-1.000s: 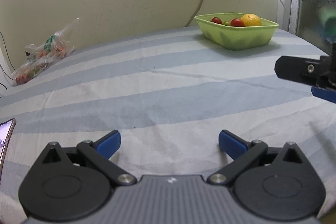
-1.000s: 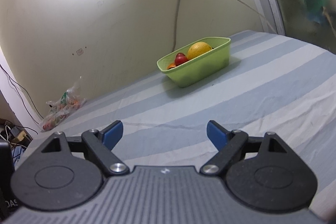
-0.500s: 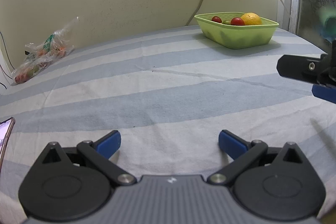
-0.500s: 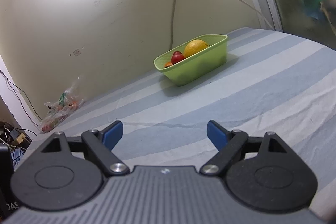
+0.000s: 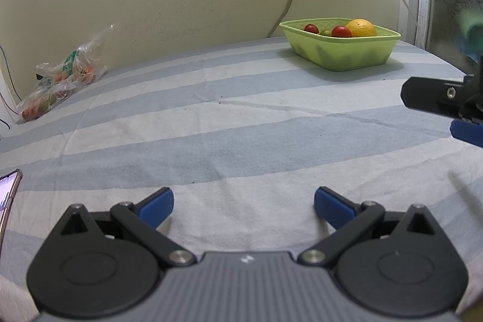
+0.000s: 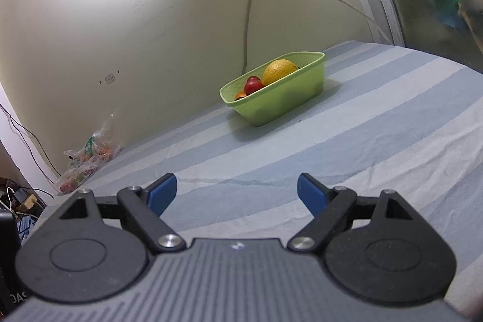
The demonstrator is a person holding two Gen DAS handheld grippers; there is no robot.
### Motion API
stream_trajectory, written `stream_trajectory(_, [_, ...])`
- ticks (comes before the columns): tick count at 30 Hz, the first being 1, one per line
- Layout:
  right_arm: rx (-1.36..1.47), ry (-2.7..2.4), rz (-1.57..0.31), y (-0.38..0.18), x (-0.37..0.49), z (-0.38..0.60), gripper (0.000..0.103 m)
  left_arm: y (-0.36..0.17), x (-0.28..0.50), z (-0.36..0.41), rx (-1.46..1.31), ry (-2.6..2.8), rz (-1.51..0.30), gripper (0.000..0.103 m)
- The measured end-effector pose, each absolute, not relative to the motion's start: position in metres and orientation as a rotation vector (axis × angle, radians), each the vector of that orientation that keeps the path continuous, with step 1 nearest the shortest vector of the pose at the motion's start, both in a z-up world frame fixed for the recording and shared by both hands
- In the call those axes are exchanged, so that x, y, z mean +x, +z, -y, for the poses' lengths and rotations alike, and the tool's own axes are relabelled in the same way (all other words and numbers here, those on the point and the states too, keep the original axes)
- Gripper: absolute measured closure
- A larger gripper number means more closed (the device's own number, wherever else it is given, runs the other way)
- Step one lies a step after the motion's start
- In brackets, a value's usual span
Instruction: Organize fruits
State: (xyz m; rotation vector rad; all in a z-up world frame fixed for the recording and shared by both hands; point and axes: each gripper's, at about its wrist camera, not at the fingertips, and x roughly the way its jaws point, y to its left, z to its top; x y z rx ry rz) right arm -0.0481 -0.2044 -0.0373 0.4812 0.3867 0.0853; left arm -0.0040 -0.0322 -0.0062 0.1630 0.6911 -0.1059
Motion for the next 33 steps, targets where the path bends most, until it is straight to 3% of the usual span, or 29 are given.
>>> stream_trajectory(33, [0.478, 0.088, -0.379, -0.0363, -0.0478, 0.2054, 0.014, -0.0002, -0.0076, 0.0332, 0.203, -0.078, -0.639, 0.000])
